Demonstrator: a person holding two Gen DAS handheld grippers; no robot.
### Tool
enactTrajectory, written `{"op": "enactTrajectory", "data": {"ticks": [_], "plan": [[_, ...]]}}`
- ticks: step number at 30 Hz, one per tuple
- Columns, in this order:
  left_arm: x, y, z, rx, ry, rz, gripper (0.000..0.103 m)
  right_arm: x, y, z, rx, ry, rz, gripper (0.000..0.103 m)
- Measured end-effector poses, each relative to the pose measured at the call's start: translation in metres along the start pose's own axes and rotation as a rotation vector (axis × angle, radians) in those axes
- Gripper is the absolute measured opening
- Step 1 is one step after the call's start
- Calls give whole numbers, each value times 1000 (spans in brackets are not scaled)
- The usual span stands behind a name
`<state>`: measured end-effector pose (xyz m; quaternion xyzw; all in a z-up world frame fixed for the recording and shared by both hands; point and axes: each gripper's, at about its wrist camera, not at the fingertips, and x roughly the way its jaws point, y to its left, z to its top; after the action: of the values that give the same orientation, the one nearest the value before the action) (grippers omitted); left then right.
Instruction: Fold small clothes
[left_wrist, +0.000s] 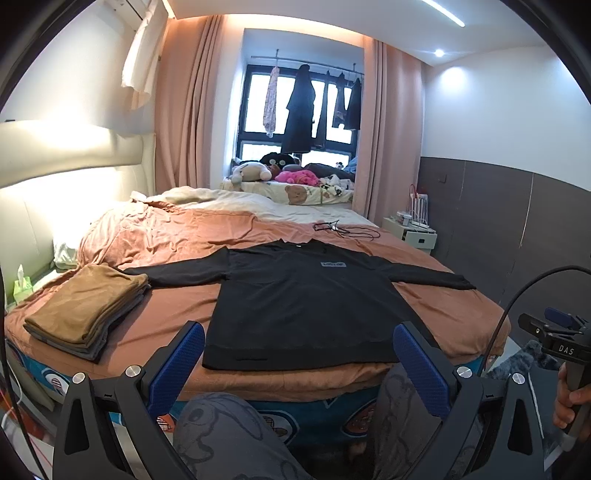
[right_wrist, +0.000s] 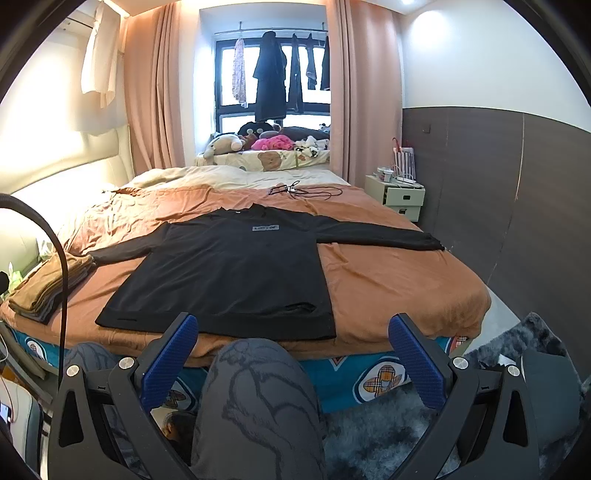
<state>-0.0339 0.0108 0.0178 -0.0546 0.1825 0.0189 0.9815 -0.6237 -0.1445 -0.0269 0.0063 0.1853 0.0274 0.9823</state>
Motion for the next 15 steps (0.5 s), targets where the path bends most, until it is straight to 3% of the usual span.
{"op": "enactTrajectory", "data": {"ticks": [15], "plan": [[24,26,32,-46,-2,94,103,44,-5,27,-13,7,59,103]]}}
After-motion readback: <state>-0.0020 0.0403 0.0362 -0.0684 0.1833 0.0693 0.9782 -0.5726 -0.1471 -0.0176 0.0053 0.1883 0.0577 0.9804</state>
